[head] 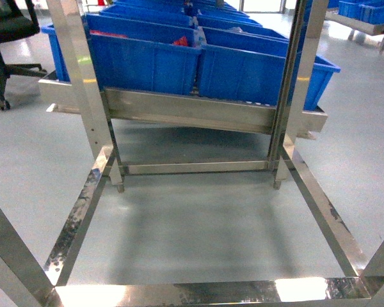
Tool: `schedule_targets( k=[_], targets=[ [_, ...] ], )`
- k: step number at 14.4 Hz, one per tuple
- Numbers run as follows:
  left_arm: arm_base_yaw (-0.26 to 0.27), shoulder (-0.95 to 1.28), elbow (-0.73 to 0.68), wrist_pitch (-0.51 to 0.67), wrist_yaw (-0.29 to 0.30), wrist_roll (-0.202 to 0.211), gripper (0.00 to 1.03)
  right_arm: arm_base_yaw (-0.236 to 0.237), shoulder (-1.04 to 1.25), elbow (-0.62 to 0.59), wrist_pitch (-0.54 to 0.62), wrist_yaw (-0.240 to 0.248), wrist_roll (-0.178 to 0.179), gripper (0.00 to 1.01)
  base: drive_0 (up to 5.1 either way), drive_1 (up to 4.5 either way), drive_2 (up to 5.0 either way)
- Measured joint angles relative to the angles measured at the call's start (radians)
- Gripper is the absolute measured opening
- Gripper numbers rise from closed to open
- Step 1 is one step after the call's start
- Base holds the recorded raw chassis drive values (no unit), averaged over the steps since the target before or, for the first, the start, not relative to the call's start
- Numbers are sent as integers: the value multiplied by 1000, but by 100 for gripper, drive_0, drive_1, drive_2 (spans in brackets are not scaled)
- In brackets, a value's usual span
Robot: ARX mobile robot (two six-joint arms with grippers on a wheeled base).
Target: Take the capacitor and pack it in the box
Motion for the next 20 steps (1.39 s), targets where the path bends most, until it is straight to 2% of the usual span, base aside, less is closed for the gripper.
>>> schedule_targets(
  k=[20],
  targets=[
    [0,0,0,-2,0,0,98,0,0,0,-2,0,0,98,0,0,0]
  ],
)
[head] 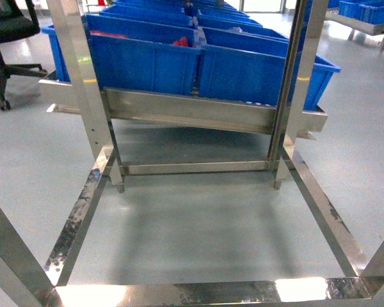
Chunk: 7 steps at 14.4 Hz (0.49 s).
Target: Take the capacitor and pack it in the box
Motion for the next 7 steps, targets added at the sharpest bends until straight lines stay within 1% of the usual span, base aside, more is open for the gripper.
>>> schedule_targets(
  k=[7],
  targets=[
    [0,0,0,2,1,0,98,0,0,0,1,0,1,98,0,0,0]
  ],
)
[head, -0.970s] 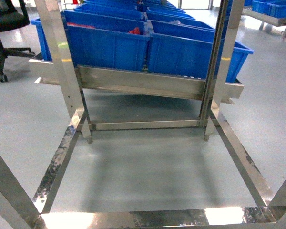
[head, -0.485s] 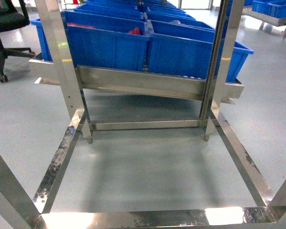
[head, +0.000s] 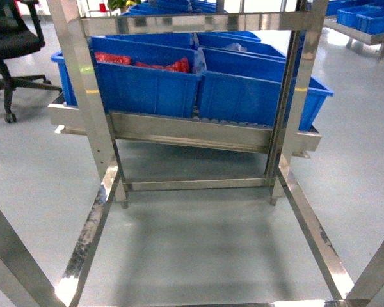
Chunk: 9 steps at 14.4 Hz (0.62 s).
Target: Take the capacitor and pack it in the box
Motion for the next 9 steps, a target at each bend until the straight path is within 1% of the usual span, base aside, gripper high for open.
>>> schedule_targets(
  k=[9],
  targets=[
    [0,0,0,0,0,0,98,0,0,0,0,0,-2,98,0,0,0]
  ],
)
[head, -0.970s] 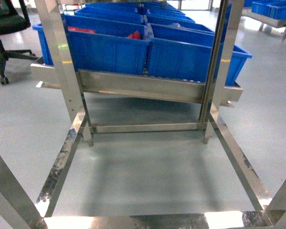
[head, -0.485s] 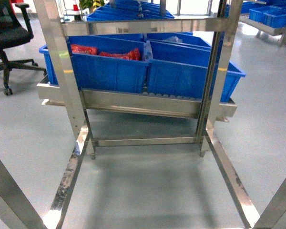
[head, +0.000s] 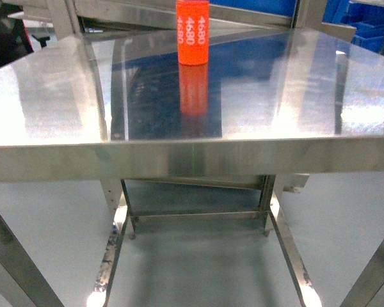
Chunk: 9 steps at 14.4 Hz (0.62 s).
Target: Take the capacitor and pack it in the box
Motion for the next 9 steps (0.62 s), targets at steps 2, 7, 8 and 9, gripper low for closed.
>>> schedule_targets(
  k=[2,7,8,9],
  targets=[
    [0,0,0,0,1,0,98,0,0,0,0,0,0,98,0,0,0],
    [0,0,0,0,2,0,98,0,0,0,1,0,0,98,0,0,0],
    [0,0,0,2,1,0,98,0,0,0,4,0,0,98,0,0,0],
    [0,0,0,4,1,0,98,0,0,0,4,1,1,98,0,0,0]
  ],
)
